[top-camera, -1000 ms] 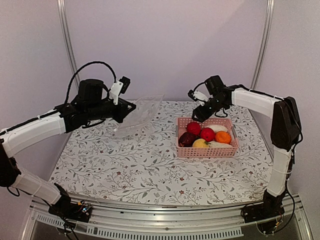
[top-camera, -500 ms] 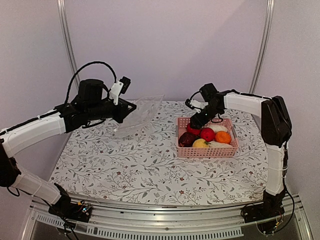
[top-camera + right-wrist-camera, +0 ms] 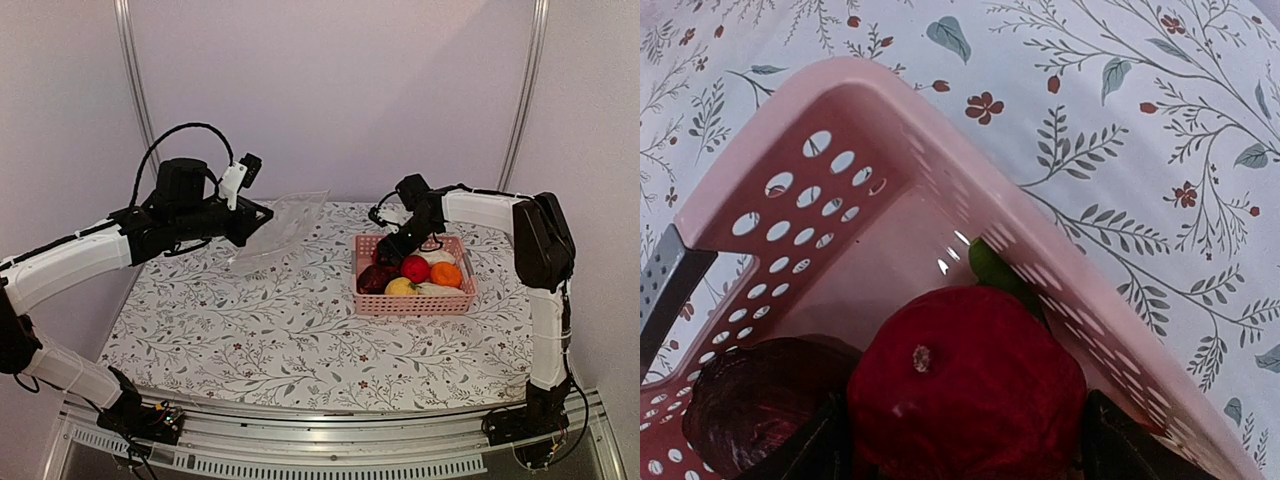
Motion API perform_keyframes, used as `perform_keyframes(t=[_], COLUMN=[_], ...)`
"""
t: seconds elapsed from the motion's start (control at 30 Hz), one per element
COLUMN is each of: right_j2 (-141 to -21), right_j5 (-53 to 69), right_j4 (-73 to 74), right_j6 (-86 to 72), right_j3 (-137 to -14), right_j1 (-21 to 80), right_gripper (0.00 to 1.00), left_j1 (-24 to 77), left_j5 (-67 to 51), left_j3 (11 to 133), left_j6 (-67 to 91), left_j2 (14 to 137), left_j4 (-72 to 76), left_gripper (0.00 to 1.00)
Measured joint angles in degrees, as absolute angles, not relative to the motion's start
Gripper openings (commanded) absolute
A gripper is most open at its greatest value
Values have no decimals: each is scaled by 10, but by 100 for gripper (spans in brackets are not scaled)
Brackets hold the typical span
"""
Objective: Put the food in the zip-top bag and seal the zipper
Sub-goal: Pick up the fake fruit from the bin.
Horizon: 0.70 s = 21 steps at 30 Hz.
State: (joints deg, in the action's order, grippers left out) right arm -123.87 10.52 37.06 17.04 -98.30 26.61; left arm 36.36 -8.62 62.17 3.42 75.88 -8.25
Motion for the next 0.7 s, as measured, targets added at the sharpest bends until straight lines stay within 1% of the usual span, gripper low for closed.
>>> perform_keyframes(t=[0.1,0.17,0.33,0.43,0.7], right_j2=[-1239,-1239,-1234,-1212,-1043], right_j5=[112,113,113,118,165], right_j4=[372,375,379,383,382], right_j6=[166,160,166,172,197], right_j3=[-983,-986,-990,-989,-989], right_j1=[266,266,266,266,279], right_gripper=[62,58,54,51,48], left_j1=[364,364,364,364,364], left_j5=[-86,-87,-89,-89,-93], left_j3=[622,622,622,622,622], left_j6=[34,34,34,34,34], left_j2=[760,762,769,770,771], left_j4=[-82,-83,-83,-83,-83], left_gripper=[0,0,0,0,0])
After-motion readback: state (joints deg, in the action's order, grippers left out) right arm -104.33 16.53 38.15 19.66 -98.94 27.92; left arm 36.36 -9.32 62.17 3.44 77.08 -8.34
